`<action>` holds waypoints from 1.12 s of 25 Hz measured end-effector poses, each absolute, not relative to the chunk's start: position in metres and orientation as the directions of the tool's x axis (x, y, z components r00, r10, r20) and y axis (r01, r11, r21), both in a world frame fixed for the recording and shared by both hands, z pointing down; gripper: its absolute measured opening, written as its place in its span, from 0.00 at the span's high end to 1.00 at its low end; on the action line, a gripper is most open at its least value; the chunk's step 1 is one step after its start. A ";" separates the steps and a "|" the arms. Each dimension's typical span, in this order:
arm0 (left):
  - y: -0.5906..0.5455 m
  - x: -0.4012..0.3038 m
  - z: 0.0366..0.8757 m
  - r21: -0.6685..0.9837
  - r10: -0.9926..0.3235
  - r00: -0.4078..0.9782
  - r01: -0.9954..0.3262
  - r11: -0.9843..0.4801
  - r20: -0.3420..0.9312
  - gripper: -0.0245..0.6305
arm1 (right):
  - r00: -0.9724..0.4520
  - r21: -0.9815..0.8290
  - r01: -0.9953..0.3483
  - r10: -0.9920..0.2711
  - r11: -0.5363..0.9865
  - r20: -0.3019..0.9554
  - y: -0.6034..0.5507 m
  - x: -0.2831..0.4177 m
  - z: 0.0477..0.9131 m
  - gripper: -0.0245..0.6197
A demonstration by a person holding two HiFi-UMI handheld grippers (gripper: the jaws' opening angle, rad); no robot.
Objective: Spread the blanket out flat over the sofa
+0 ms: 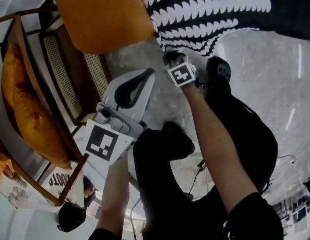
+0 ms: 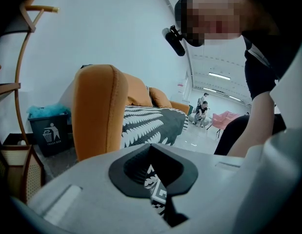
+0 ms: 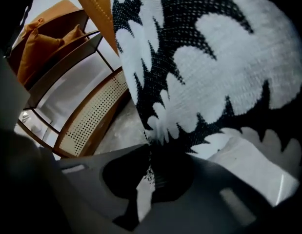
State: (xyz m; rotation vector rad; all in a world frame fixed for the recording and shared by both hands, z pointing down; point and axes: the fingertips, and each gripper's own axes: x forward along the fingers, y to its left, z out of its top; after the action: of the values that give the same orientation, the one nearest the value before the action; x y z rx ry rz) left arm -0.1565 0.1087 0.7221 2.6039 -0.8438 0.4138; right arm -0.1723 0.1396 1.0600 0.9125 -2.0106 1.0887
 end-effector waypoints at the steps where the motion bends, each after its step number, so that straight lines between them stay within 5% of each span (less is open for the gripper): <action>1: 0.107 -0.156 0.722 0.256 -0.500 0.776 -0.610 -0.750 0.385 0.95 | -0.537 -0.417 -0.817 -0.262 0.397 0.802 0.141 -0.171 1.060 0.95; 9: 0.111 -0.154 0.701 0.275 -0.503 0.768 -0.622 -0.733 0.396 0.95 | -0.535 -0.459 -0.836 -0.258 0.301 0.805 0.146 -0.154 1.039 0.94; 14: 0.116 -0.145 0.674 0.299 -0.497 0.763 -0.630 -0.717 0.414 0.95 | -0.510 -0.443 -0.854 -0.268 0.274 0.817 0.156 -0.134 1.004 0.83; 28: 0.128 -0.117 0.553 0.344 -0.445 0.765 -0.620 -0.706 0.465 0.95 | -0.467 -0.384 -0.879 -0.346 0.283 0.813 0.150 -0.084 0.799 0.83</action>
State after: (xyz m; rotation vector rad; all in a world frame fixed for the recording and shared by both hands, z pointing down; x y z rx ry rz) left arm -0.1168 0.1284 0.5526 2.4718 -0.8011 0.4816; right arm -0.0844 0.1496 0.7993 1.0952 -1.9554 1.1429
